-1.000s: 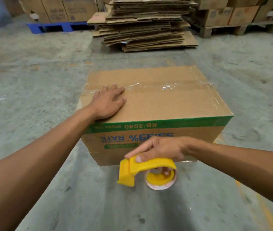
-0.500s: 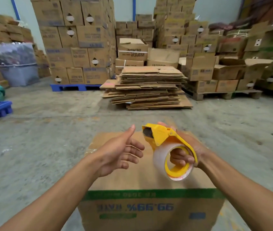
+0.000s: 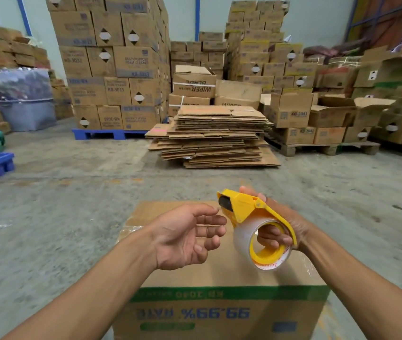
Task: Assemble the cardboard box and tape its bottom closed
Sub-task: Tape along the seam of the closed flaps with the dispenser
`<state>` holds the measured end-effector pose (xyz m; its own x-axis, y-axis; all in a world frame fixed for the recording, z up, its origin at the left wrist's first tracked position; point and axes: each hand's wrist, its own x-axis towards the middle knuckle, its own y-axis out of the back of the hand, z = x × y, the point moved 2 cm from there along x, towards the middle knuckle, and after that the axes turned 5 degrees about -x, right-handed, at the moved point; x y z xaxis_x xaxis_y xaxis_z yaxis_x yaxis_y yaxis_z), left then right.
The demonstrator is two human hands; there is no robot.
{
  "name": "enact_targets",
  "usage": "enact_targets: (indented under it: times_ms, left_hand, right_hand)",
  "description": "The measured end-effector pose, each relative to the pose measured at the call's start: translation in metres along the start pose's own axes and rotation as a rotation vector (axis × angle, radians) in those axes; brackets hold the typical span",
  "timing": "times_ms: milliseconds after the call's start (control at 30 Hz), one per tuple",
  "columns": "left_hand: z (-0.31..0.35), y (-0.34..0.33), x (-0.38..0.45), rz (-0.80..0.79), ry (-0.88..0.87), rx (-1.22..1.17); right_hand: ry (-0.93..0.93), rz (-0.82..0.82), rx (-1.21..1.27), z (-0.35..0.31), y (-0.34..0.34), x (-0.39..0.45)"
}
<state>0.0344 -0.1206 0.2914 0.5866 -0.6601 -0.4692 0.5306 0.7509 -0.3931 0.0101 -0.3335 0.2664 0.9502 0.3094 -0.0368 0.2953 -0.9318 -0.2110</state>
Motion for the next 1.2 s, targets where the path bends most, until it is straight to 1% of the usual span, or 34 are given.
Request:
enact_targets:
  times_ms: [67, 300, 600, 733, 933, 1033, 1200]
  left_hand:
    - [0.0, 0.001, 0.0, 0.003, 0.02, -0.028]
    - [-0.003, 0.001, 0.002, 0.02, 0.04, -0.104]
    - [-0.008, 0.013, 0.009, 0.107, 0.013, -0.003]
    - [-0.014, 0.016, 0.013, 0.089, 0.025, 0.003]
    - [-0.023, 0.023, 0.021, 0.084, 0.033, -0.013]
    - [-0.026, 0.037, 0.026, 0.114, 0.035, -0.008]
    - [-0.021, 0.075, 0.024, 0.115, 0.023, 0.133]
  right_hand:
    - [-0.005, 0.027, -0.009, 0.0, 0.004, 0.0]
    - [-0.019, -0.007, -0.125, -0.003, 0.005, -0.002]
    - [-0.071, -0.056, -0.196, -0.009, 0.006, -0.004]
    - [-0.089, -0.091, -0.242, -0.009, 0.006, -0.004]
    - [-0.116, -0.086, -0.326, -0.007, 0.002, -0.002]
    - [-0.144, -0.087, -0.422, -0.006, -0.005, 0.003]
    - [-0.225, -0.168, -0.485, -0.004, -0.017, 0.015]
